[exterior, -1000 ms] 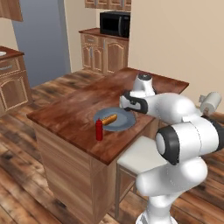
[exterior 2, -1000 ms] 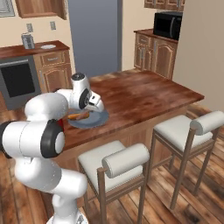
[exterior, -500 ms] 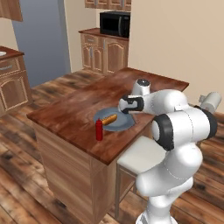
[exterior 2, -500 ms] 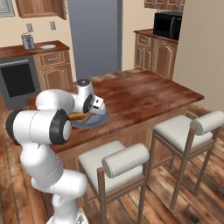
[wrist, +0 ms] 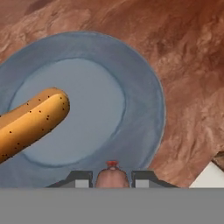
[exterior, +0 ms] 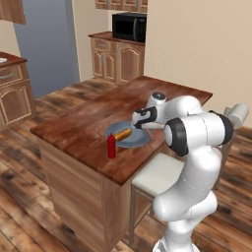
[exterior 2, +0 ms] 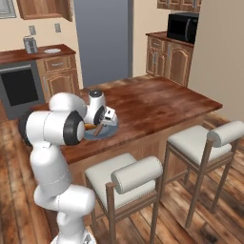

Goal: Move the hot dog bun to the plate on the dining table and place the condiment next to that plate. Then navigate to the fridge and take the sausage and place it on the plate as well.

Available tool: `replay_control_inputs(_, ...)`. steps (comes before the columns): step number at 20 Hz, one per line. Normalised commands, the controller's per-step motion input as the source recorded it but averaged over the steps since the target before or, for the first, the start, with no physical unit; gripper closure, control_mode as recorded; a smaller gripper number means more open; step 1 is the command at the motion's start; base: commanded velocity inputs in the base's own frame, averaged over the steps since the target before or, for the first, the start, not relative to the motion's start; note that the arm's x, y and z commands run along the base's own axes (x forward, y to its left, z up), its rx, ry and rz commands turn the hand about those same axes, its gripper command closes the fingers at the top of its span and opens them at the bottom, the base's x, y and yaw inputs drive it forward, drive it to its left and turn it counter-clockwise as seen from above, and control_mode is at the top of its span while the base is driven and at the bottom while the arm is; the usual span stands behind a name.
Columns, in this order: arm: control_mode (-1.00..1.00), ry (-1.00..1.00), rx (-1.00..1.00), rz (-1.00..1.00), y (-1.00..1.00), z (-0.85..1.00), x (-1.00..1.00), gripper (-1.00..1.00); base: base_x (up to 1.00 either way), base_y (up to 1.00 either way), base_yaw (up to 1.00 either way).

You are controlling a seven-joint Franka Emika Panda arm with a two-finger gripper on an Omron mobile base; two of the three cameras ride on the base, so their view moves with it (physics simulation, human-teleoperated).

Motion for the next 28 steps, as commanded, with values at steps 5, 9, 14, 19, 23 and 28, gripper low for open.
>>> replay_control_inputs(5, -1.00, 0.00, 0.00, 0.00, 0.11, -0.15, 0.23, 1.00, 0.00, 0.00, 0.00)
replay_control_inputs(9, -1.00, 0.00, 0.00, 0.00, 0.17, -0.12, 0.19, 1.00, 0.00, 0.00, 0.00)
replay_control_inputs(14, -1.00, 0.00, 0.00, 0.00, 0.16, -0.13, 0.18, 1.00, 0.00, 0.00, 0.00)
replay_control_inputs(19, -1.00, 0.00, 0.00, 0.00, 0.07, -0.14, 0.16, 1.00, 0.00, 0.00, 0.00)
replay_control_inputs(23, -1.00, 0.00, 0.00, 0.00, 0.00, -0.12, 0.16, 1.00, 0.00, 0.00, 0.00)
replay_control_inputs(28, -1.00, 0.00, 0.00, 0.00, 0.00, -0.11, 0.19, 1.00, 0.00, 0.00, 0.00)
